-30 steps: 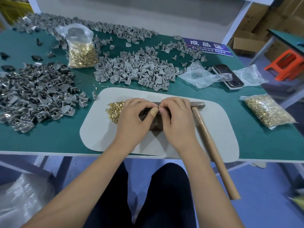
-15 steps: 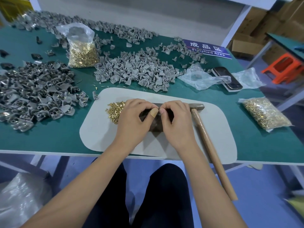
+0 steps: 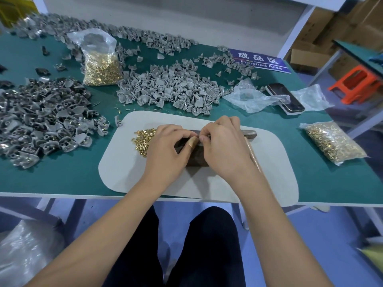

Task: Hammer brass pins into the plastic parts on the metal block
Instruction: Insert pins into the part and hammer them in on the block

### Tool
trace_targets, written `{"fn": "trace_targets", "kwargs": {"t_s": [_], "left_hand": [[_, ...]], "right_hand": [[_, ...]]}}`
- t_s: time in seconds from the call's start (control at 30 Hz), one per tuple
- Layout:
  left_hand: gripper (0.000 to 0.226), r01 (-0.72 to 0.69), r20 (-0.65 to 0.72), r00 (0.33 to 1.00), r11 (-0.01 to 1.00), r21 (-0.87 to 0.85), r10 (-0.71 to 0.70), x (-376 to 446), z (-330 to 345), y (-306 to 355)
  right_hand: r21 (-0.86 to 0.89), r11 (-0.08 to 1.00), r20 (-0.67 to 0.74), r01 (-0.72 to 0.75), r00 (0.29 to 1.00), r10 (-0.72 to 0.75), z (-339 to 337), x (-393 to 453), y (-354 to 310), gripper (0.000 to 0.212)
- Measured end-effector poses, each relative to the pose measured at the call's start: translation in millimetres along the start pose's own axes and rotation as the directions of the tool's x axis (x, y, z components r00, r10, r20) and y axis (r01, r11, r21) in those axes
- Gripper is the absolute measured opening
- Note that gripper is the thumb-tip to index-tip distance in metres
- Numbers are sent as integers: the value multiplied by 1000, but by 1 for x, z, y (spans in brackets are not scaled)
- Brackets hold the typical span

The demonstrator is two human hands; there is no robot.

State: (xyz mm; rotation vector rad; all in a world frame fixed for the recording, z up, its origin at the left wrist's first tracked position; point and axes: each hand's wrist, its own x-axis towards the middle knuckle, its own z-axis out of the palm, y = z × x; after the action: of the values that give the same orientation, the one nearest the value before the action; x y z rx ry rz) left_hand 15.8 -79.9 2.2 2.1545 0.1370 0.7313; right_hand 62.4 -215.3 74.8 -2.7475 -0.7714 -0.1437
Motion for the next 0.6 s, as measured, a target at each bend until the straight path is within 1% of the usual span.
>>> {"fn": "trace_targets", "kwargs": {"t_s": [0.1,0.27,0.43,0.6], "left_hand": [[17,4,-10,1000,1000,-12,-4,0,1,0],[16,27,-13,1000,998,-50,-28,0,1,0],[15,17,-11,1000,999,-48,-18,0,2,0],[12,1,-8,1000,999,-41,-2,0,2,-1]], "right_hand": [[-21,1000,18,20,1000,-20,-2,2,1,21],[160,987,-133,6,991,16,13,-10,5,12],[348,937,-209,-39,971,118,30,-13,9,10],[405,913,-257,-45,953,161,42,-16,9,11]]}}
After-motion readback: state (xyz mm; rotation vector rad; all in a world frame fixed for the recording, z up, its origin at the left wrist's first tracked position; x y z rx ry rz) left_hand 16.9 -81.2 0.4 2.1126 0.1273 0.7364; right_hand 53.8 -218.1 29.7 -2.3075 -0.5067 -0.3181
